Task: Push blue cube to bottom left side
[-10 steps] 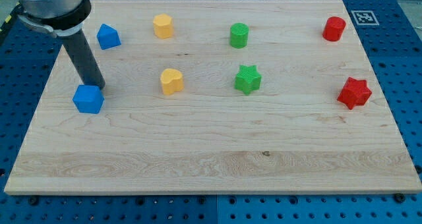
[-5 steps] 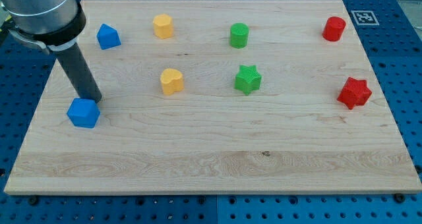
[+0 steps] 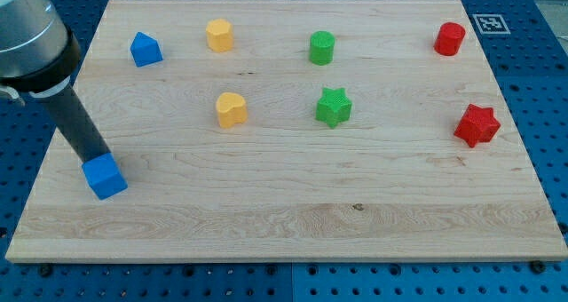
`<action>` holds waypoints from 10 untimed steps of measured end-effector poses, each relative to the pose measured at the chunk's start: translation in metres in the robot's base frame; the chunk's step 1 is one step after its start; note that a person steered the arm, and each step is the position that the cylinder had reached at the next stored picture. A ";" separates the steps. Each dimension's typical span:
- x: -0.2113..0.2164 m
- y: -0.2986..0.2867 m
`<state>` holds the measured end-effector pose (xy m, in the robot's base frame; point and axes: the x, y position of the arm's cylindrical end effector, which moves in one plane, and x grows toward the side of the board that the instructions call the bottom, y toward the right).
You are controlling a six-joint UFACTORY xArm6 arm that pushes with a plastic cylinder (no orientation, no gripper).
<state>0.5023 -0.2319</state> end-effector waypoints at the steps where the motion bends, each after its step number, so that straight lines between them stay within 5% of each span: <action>1: -0.003 0.016; 3: -0.003 0.061; 10: 0.027 0.027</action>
<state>0.5291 -0.2054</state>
